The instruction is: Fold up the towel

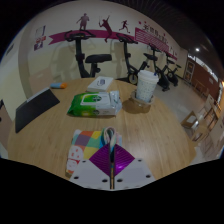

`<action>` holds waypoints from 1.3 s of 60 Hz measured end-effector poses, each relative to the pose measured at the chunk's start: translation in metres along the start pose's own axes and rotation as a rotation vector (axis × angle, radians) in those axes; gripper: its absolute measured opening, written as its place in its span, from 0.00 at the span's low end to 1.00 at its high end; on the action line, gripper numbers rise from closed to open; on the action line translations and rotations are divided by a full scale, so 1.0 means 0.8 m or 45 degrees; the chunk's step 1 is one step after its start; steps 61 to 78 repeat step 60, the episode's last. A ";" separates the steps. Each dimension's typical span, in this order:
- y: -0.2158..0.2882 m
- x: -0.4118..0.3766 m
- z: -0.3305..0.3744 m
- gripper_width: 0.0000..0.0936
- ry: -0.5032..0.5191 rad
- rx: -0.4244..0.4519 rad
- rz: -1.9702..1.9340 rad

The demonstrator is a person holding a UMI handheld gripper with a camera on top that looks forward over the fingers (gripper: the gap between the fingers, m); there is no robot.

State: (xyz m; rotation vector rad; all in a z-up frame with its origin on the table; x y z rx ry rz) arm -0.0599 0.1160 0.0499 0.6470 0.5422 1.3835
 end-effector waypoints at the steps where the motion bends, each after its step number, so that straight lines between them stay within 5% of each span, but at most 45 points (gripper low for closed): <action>1: 0.000 0.000 0.000 0.04 0.004 0.005 0.004; 2: 0.000 0.001 0.000 0.06 0.003 0.008 0.007; 11: 0.006 0.018 0.038 0.93 -0.035 0.010 -0.011; 13: 0.008 0.024 0.057 0.88 -0.051 0.020 -0.025; 36: -0.064 0.000 0.356 0.91 -0.092 -0.041 -0.143; 78: -0.065 -0.022 0.392 0.91 -0.106 0.049 -0.076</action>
Point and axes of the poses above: the point between the fingertips, and its own axes, seen from behind it with the camera up: x to the right, y up, z backward, against the way the camera looks, the point moved 5 cm from there along z, backward, against the way the camera looks, and after that the axes turned 4 degrees about -x, right-handed, at the moved point
